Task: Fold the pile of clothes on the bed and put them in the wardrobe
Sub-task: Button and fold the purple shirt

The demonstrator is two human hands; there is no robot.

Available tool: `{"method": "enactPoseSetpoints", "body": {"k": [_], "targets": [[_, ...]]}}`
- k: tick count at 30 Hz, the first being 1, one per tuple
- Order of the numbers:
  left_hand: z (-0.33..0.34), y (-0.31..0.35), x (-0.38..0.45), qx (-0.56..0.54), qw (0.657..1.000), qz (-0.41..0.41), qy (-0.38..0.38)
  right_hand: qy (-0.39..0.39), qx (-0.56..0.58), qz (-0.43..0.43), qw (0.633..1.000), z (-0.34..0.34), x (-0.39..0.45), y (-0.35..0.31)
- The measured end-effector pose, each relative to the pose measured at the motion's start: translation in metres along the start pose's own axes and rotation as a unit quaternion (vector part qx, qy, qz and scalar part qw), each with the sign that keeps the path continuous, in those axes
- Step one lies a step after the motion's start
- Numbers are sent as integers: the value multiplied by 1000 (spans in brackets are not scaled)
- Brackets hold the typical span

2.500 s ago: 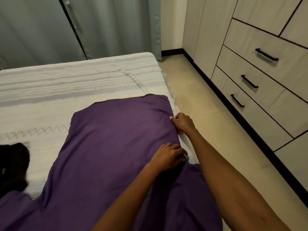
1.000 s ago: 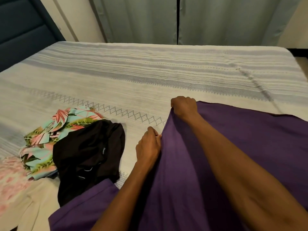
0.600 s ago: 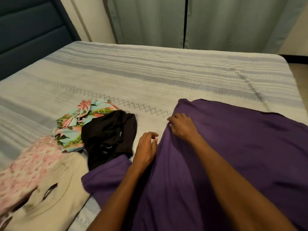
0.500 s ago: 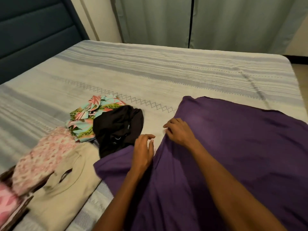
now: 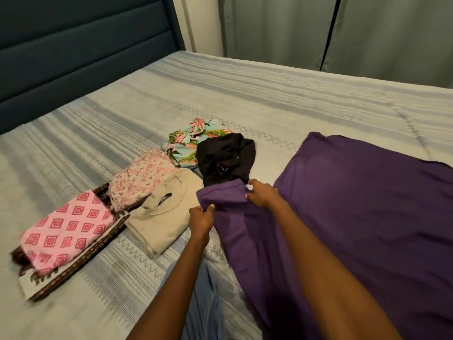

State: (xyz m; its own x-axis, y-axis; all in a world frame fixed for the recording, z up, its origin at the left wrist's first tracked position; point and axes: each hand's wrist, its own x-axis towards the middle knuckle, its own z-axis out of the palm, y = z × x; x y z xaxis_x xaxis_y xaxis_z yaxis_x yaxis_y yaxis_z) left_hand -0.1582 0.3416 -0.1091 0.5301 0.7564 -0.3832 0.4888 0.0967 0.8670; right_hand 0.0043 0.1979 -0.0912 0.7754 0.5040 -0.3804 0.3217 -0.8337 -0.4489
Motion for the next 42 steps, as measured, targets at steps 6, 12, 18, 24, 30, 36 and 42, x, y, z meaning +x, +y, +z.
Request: {"method": "enactPoseSetpoints", "body": {"k": [6, 12, 18, 24, 30, 36, 42], "targets": [[1, 10, 29, -66, 996, -51, -11, -3, 28, 68, 997, 1, 16, -19], [-1, 16, 21, -166, 983, -55, -53, 36, 145, 74, 986, 1, 22, -23], [-9, 39, -20, -256, 957, 64, -118, 77, 280, -5, 957, -34, -9, -7], [0, 44, -103, -196, 939, 178, -221, 140, 342, -64, 927, -65, -108, 35], [27, 13, -169, 45, 869, 361, -336, 136, 347, 14, 928, -64, -193, 97], [68, -38, -222, 204, 743, 513, -378, 127, 444, 143, 875, -29, -246, 164], [98, -60, -260, 202, 700, 554, -404, 159, 638, 182, 731, -13, -269, 195]]}}
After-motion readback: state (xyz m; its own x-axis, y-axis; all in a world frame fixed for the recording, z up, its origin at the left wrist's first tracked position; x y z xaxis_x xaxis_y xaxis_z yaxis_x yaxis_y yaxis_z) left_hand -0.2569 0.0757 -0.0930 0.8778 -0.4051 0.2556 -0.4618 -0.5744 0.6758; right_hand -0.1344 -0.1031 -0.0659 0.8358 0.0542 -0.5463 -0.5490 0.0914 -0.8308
